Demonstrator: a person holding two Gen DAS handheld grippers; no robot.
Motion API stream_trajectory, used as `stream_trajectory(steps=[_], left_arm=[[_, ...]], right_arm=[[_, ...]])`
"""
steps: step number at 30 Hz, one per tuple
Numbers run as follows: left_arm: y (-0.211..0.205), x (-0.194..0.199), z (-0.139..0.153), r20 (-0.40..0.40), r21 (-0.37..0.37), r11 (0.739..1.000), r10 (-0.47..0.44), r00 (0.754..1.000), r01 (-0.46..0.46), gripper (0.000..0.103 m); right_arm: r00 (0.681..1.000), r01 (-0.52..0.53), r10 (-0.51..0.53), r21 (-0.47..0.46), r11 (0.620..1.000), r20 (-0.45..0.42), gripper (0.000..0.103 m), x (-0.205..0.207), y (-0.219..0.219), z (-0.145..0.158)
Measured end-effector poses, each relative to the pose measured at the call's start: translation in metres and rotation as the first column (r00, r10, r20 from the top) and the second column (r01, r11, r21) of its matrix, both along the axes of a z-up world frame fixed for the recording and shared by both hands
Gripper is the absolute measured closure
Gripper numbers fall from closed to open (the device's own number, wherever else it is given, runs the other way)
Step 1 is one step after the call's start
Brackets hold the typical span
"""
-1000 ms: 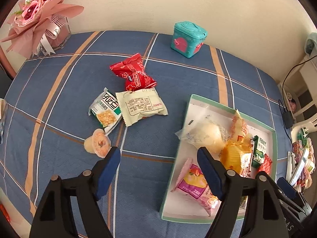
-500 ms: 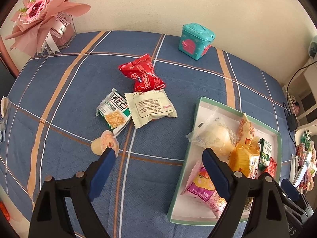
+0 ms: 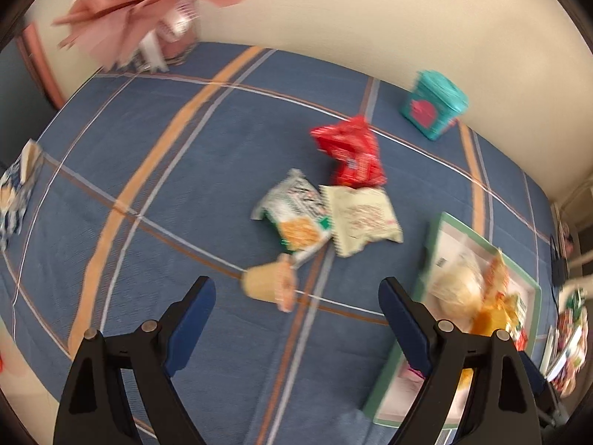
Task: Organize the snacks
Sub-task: 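Withdraw both open tools from the tray toward the remaining snacks, then grasp the pudding cup with the left tool while the right tool grasps the white biscuit pack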
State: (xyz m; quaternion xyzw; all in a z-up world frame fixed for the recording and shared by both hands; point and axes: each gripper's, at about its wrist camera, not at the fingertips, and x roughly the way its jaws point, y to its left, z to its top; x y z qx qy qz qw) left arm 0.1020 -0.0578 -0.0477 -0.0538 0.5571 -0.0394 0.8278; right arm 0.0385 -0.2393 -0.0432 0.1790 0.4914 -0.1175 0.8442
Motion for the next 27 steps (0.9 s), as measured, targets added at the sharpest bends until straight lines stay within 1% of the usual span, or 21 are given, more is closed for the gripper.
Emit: stream_trajectory(steps=[4, 8, 11, 15, 19, 22, 23, 25, 27], left_arm=[[0.028, 0.006, -0.002, -0.009, -0.017, 0.998, 0.056, 0.998, -0.056, 0.013], [0.055, 0.010, -0.006, -0.015, -0.040, 0.991, 0.125, 0.992, -0.125, 0.013], [0.069, 0.012, -0.011, -0.023, -0.053, 0.987, 0.148, 0.989, -0.149, 0.013], [0.072, 0.016, -0.018, -0.040, -0.072, 0.987, 0.144, 0.989, -0.146, 0.014], [0.068, 0.018, -0.028, -0.064, -0.116, 0.984, 0.127, 0.990, -0.134, 0.014], [0.062, 0.019, -0.034, -0.078, -0.135, 0.984, 0.109, 0.991, -0.119, 0.018], [0.060, 0.019, -0.036, -0.084, -0.142, 0.984, 0.100, 0.991, -0.112, 0.019], [0.057, 0.021, -0.041, -0.097, -0.164, 0.981, 0.088, 0.991, -0.103, 0.020], [0.053, 0.023, -0.046, -0.113, -0.187, 0.978, 0.076, 0.991, -0.096, 0.020]], right_arm=[[0.998, -0.064, 0.064, 0.004, 0.998, 0.006, 0.000, 0.013, 0.026, -0.003], [0.994, -0.110, 0.110, 0.044, 0.993, 0.012, 0.000, 0.025, 0.049, -0.009], [0.992, -0.126, 0.126, 0.068, 0.990, 0.016, 0.000, 0.034, 0.061, -0.015], [0.992, -0.125, 0.123, 0.088, 0.988, 0.021, 0.000, 0.042, 0.069, -0.021], [0.994, -0.110, 0.109, 0.101, 0.989, 0.014, 0.000, 0.048, 0.070, -0.027], [0.995, -0.099, 0.098, 0.086, 0.991, 0.007, 0.001, 0.051, 0.069, -0.030], [0.996, -0.094, 0.094, 0.082, 0.992, 0.004, 0.002, 0.052, 0.069, -0.031], [0.997, -0.082, 0.082, 0.074, 0.994, -0.004, 0.009, 0.052, 0.067, -0.033], [0.997, -0.075, 0.076, 0.072, 0.995, -0.011, 0.010, 0.052, 0.065, -0.035]])
